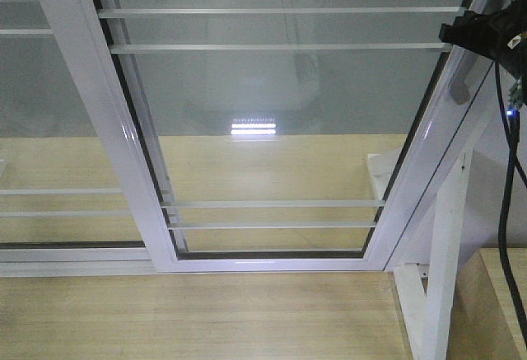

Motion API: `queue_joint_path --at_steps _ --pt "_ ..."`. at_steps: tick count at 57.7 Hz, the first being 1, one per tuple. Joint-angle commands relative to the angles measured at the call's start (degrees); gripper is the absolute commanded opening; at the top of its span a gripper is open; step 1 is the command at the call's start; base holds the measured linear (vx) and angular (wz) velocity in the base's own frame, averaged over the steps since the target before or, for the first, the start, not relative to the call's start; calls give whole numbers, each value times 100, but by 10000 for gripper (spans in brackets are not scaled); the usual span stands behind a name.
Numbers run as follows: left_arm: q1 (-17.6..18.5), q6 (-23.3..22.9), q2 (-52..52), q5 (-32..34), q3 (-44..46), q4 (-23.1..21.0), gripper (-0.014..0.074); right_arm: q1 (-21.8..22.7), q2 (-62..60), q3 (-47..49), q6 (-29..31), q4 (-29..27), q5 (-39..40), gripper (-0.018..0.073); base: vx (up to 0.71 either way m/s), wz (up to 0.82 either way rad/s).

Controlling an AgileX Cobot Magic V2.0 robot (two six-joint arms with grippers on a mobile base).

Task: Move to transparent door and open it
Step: 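Reach the open right gripper to the curved silver handle and close, then pull the handle with the right gripper, sliding the door sideways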

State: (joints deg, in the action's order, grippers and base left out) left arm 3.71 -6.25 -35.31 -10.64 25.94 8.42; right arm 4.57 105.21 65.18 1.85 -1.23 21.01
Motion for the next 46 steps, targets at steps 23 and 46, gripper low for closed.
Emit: queue_joint_path --at_steps 23,46 --pt "25 -9 -14 508 186 -44 352 -541 -270 194 -636 1018 372 357 0 0" --pt "25 -9 -14 508 186 -44 352 -1042 -270 194 -642 996 372 357 0 0"
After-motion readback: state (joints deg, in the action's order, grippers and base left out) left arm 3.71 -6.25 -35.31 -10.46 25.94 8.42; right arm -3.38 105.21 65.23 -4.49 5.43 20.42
